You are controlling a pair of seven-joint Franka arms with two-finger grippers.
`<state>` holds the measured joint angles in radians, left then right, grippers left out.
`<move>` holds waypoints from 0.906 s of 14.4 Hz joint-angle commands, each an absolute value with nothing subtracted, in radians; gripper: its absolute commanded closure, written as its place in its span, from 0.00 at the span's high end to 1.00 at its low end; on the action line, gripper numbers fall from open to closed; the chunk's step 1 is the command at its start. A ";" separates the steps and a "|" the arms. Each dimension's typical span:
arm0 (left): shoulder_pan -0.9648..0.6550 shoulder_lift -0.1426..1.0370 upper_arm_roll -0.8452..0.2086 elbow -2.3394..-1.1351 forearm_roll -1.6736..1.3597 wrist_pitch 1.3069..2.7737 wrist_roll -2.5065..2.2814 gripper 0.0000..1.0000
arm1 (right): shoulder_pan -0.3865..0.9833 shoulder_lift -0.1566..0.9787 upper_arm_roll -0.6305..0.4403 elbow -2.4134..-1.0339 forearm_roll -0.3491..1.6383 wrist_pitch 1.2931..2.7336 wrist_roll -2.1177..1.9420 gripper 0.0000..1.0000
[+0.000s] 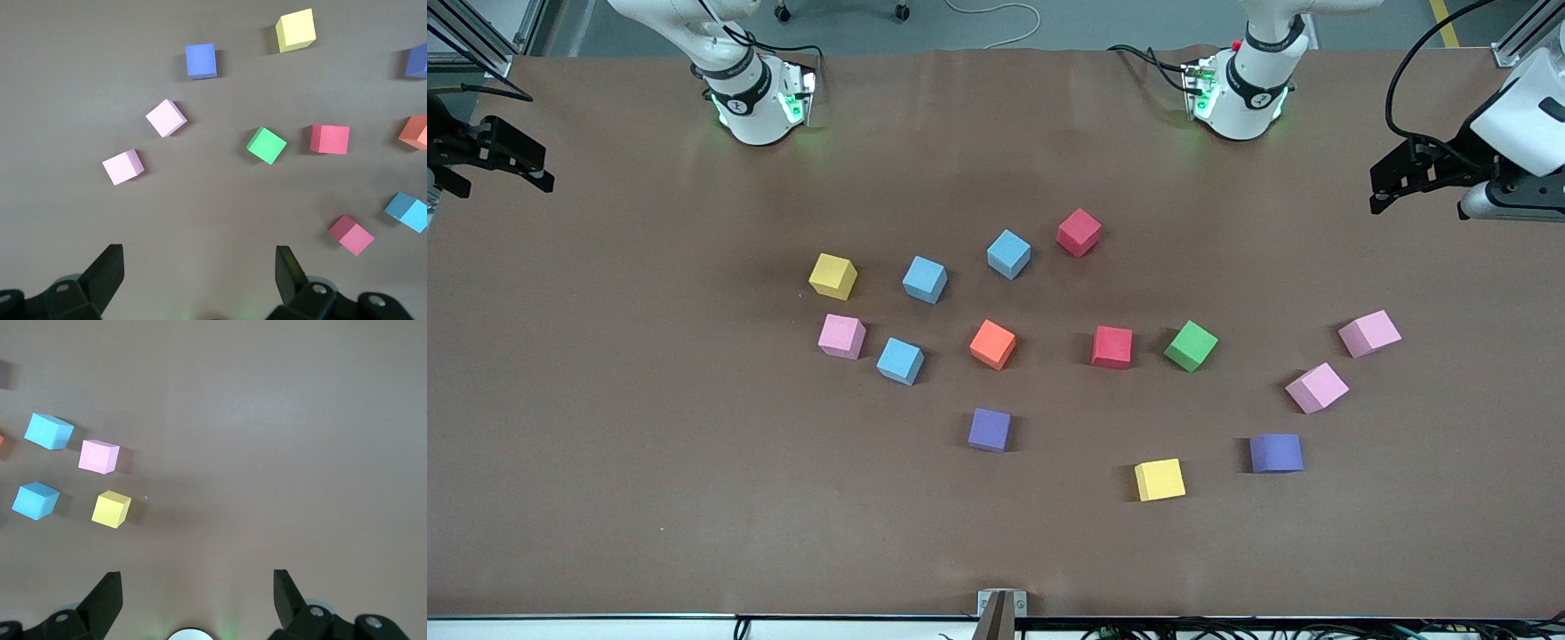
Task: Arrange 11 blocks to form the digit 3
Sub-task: 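Reach the left gripper to the blue cube and grasp it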
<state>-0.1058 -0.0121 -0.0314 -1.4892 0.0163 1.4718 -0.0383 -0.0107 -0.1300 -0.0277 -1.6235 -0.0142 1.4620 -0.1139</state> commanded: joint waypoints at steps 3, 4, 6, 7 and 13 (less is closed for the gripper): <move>-0.104 -0.020 -0.026 -1.480 0.002 1.473 -0.014 1.00 | -0.029 -0.161 -0.021 -1.664 0.005 1.494 -0.121 1.00; -0.103 -0.017 -0.026 -1.470 0.002 1.473 -0.014 1.00 | -0.029 -0.161 -0.021 -1.664 0.006 1.494 -0.120 1.00; -0.109 -0.011 -0.029 -1.460 0.017 1.473 -0.021 1.00 | -0.029 -0.163 -0.021 -1.664 0.017 1.493 -0.120 1.00; -0.117 -0.005 -0.029 -1.460 0.020 1.474 -0.020 1.00 | -0.029 -0.163 -0.025 -1.664 0.021 1.496 -0.120 1.00; -0.127 0.124 -0.090 -1.479 -0.026 1.485 -0.043 1.00 | -0.029 -0.164 -0.026 -1.661 0.049 1.493 -0.109 1.00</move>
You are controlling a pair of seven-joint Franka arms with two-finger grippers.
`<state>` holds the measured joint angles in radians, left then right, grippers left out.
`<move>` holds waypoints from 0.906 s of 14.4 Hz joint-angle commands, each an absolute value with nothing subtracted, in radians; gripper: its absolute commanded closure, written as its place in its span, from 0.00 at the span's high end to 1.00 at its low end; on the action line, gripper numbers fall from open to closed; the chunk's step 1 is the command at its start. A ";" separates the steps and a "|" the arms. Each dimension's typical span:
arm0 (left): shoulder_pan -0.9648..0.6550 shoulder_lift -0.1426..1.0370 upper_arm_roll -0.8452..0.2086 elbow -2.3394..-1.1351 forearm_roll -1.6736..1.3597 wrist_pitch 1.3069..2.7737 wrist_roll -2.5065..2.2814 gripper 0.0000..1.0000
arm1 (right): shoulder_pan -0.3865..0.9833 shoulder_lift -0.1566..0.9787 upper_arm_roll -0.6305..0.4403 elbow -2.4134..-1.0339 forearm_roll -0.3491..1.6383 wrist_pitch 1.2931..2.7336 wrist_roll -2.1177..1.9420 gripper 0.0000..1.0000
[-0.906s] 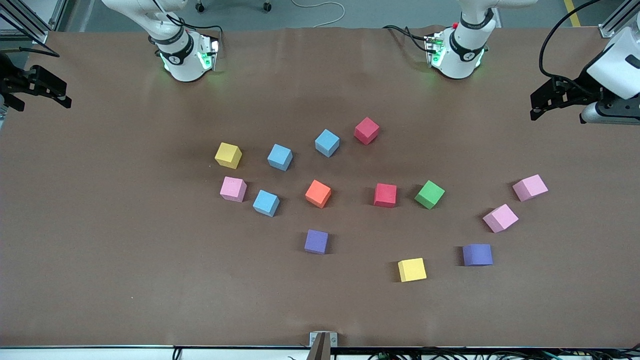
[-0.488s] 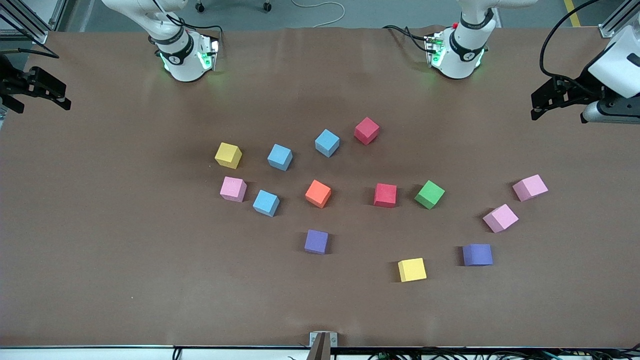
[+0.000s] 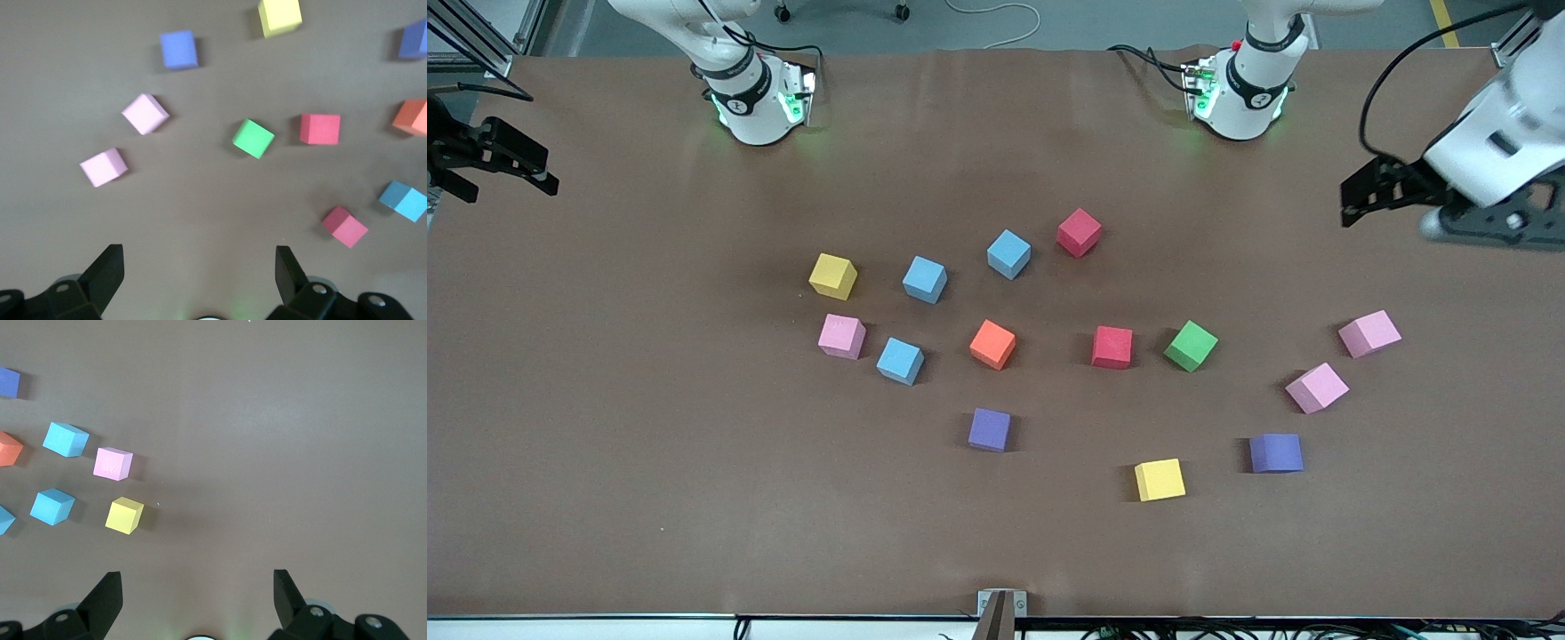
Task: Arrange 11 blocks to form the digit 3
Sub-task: 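Reach the left gripper to the blue cube and grasp it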
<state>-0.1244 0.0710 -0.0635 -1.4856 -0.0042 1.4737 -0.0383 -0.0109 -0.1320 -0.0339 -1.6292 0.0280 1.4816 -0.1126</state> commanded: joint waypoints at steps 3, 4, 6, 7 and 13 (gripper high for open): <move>-0.127 0.173 -0.133 -1.550 -0.049 1.524 -0.115 1.00 | -0.029 -0.164 -0.034 -1.661 0.063 1.491 -0.107 1.00; -0.124 0.169 -0.164 -1.602 -0.051 1.581 -0.136 1.00 | -0.028 -0.163 -0.040 -1.661 0.070 1.486 -0.109 1.00; -0.127 0.169 -0.215 -1.670 -0.045 1.661 -0.234 1.00 | -0.028 -0.163 -0.040 -1.660 0.069 1.473 -0.121 1.00; -0.138 0.169 -0.239 -1.712 -0.038 1.710 -0.309 1.00 | -0.025 -0.163 -0.038 -1.658 0.058 1.457 -0.124 1.00; -0.276 0.169 -0.298 -2.006 -0.035 2.095 -0.768 1.00 | -0.034 -0.129 -0.041 -1.611 0.040 1.437 -0.121 1.00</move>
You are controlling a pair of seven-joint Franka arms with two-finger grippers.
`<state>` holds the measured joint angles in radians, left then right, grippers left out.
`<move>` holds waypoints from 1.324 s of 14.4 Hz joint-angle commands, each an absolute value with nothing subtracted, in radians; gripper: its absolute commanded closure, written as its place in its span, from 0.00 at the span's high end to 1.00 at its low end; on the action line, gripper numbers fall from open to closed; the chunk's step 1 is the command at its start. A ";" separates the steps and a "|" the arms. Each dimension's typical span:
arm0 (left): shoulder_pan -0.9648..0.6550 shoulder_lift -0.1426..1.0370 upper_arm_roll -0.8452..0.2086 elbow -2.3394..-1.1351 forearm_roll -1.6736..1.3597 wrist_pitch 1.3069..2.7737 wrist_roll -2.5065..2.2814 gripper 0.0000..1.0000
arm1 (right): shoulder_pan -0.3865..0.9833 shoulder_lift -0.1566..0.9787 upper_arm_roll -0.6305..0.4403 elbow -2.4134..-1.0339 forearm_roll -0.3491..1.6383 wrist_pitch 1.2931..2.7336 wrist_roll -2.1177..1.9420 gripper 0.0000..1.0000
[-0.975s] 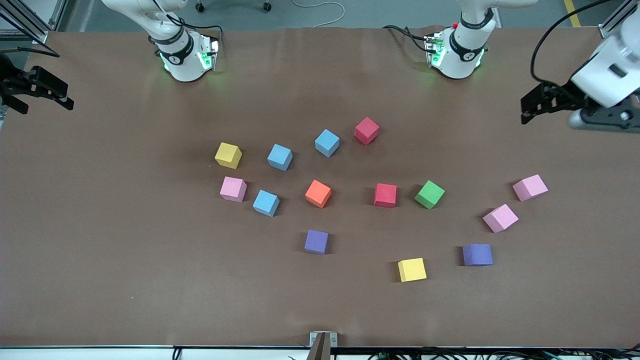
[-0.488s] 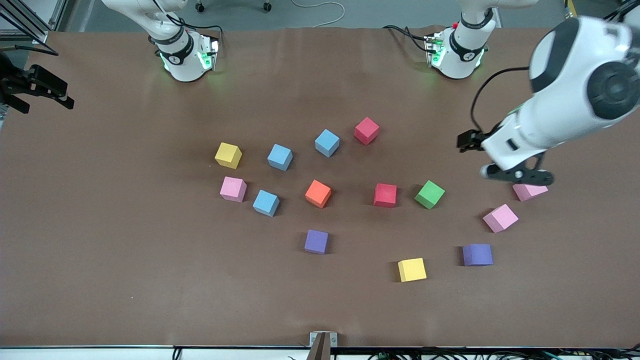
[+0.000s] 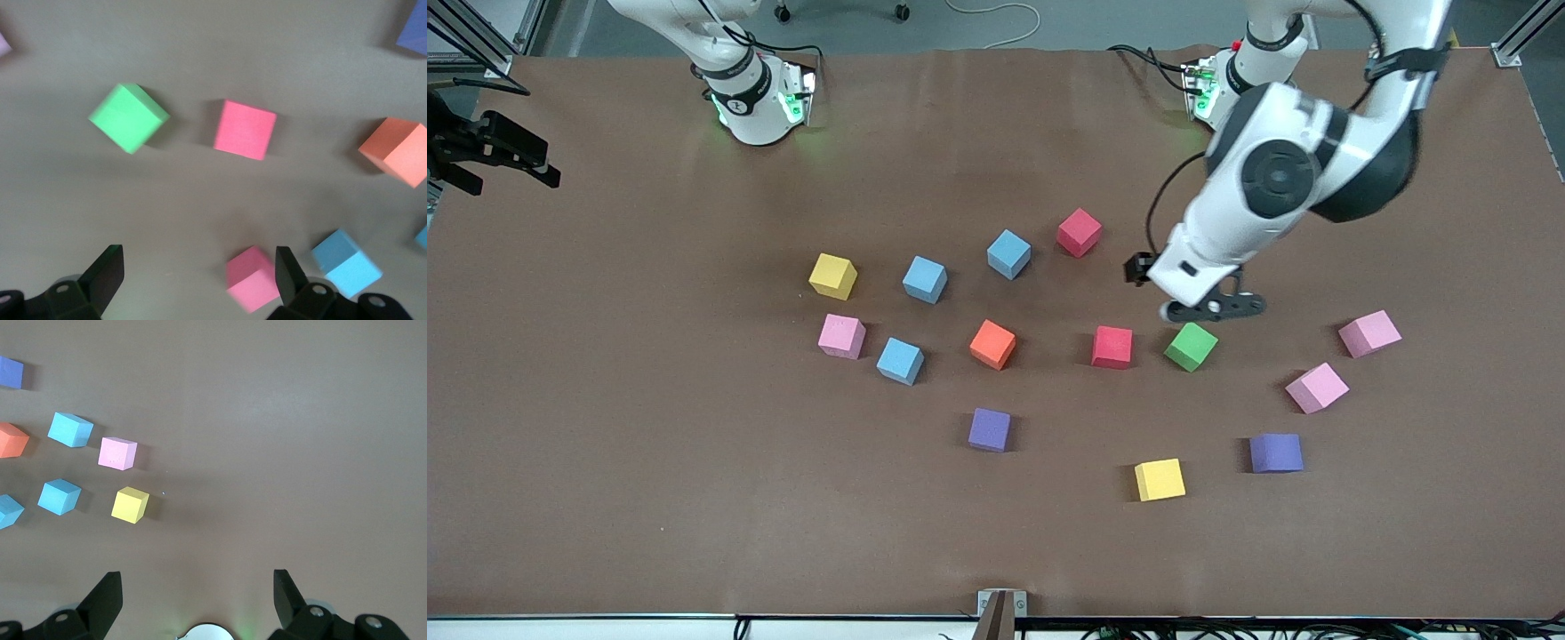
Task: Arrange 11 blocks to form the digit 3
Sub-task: 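Reach the left gripper to the blue cube and grasp it, then lift the blue cube with the left gripper while the right gripper reaches another blue cube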
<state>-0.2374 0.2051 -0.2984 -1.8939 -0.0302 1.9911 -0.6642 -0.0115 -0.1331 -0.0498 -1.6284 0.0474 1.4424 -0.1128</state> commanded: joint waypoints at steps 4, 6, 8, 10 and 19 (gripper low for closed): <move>-0.380 0.215 -0.310 -2.037 -0.037 2.179 -1.071 1.00 | -0.058 -0.074 -0.041 -1.592 0.026 1.447 -0.120 1.00; -0.437 0.264 -0.311 -2.049 -0.037 2.293 -1.315 1.00 | -0.058 -0.048 -0.041 -1.580 0.002 1.482 -0.118 1.00; -0.491 0.308 -0.311 -2.046 -0.035 2.377 -1.481 0.99 | -0.057 -0.026 -0.041 -1.578 0.000 1.511 -0.121 1.00; -0.528 0.346 -0.310 -2.046 -0.034 2.443 -1.566 0.99 | -0.058 -0.009 -0.041 -1.578 -0.002 1.534 -0.123 1.00; -0.594 0.446 -0.307 -2.034 -0.031 2.540 -1.740 0.96 | 0.001 0.044 -0.029 -1.603 0.000 1.559 0.125 1.00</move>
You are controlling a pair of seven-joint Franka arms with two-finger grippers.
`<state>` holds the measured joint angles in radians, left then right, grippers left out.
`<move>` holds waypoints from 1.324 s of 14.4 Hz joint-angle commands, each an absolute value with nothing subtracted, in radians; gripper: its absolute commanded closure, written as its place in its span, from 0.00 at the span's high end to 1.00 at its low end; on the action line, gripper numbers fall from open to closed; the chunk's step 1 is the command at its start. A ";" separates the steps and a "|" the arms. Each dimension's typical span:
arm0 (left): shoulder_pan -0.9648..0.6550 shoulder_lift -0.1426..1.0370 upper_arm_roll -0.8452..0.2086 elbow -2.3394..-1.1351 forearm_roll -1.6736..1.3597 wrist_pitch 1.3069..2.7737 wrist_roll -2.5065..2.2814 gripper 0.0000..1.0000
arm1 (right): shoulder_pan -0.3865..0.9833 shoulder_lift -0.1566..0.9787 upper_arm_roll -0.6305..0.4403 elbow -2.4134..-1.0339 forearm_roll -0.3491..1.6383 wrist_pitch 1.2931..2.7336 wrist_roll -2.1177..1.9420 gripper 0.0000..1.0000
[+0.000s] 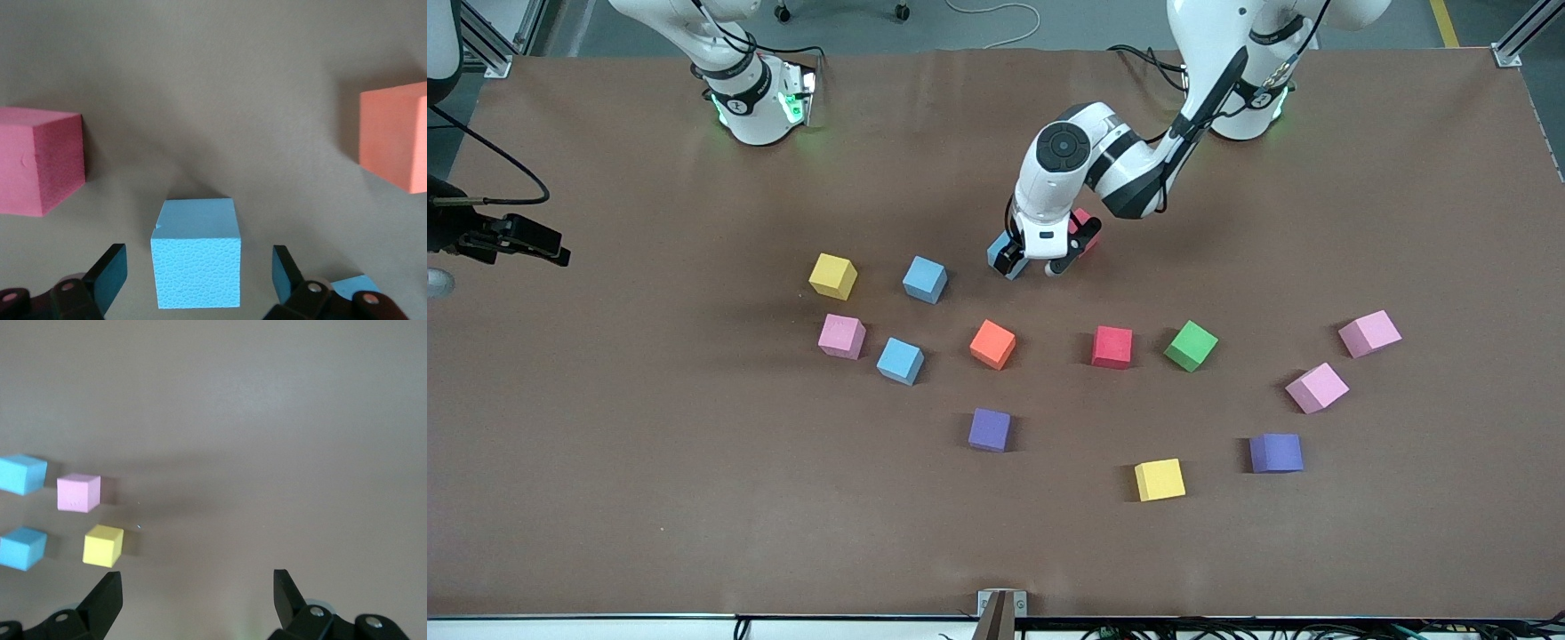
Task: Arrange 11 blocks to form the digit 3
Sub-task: 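Lift the blue cube with the left gripper while the right gripper reaches another blue cube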
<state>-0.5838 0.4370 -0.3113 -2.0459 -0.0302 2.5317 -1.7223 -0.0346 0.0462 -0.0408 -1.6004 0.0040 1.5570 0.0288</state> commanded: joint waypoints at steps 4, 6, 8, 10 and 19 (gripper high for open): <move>-0.607 0.475 -0.307 -2.033 -0.029 2.542 -1.746 0.96 | 0.055 0.052 -0.029 -1.634 0.002 1.598 0.262 1.00; -0.609 0.495 -0.307 -2.033 -0.029 2.569 -1.746 0.93 | 0.092 0.058 -0.029 -1.641 0.002 1.603 0.328 1.00; -0.614 0.506 -0.307 -2.033 -0.029 2.583 -1.746 0.91 | 0.133 0.077 -0.029 -1.652 0.003 1.629 0.412 1.00; -0.623 0.512 -0.307 -2.033 -0.029 2.585 -1.746 0.69 | 0.172 0.093 -0.029 -1.673 0.003 1.675 0.425 1.00; -0.632 0.448 -0.362 -2.014 0.006 2.397 -1.325 0.03 | 0.278 0.147 -0.028 -1.833 0.066 1.882 0.598 1.00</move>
